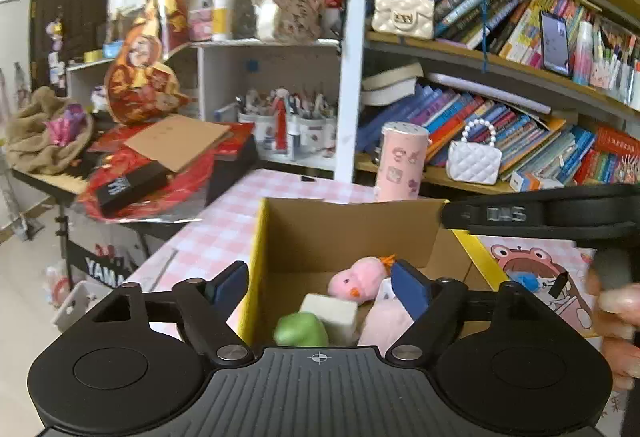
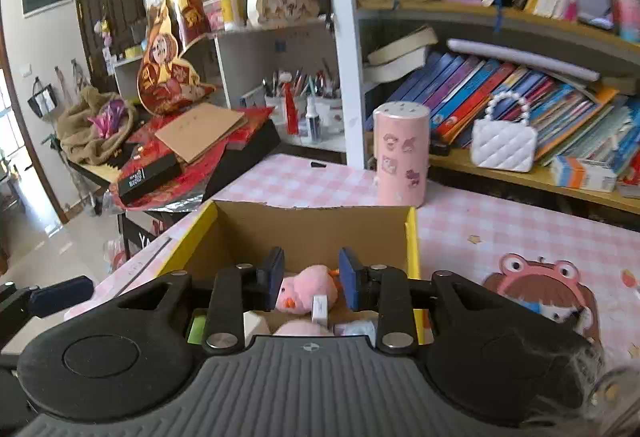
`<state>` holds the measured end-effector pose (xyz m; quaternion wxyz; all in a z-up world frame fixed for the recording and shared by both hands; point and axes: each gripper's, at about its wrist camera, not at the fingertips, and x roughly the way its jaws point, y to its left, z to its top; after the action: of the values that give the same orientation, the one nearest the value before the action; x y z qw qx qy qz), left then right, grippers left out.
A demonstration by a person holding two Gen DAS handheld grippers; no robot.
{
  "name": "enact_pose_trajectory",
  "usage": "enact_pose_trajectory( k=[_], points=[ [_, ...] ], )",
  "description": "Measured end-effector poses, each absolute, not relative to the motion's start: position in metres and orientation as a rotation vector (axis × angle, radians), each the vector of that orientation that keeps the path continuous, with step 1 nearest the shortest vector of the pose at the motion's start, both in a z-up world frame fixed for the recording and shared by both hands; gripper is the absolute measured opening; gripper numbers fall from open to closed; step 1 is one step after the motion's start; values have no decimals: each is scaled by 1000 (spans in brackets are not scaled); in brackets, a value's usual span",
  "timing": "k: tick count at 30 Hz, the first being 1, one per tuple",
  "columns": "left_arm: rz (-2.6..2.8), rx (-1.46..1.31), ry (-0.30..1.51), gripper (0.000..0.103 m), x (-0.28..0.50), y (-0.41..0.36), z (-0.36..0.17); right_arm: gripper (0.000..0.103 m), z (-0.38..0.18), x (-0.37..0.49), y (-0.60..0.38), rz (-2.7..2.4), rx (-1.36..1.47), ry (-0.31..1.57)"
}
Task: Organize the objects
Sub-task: 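Move both tools back toward the blue paper and black clip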
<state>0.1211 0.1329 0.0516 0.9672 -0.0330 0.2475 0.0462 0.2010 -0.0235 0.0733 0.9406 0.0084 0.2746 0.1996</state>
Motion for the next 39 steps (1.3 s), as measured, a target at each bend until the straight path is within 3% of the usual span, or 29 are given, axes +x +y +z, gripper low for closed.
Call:
enact_pose_trajectory(
  k=[19, 39],
  points=[
    [132, -94, 605, 90, 3, 133, 18, 40, 6, 34, -39, 304, -93, 650],
    [-62, -20, 704, 93, -23, 69, -7, 53, -22, -26, -107, 64, -48, 742]
  ],
)
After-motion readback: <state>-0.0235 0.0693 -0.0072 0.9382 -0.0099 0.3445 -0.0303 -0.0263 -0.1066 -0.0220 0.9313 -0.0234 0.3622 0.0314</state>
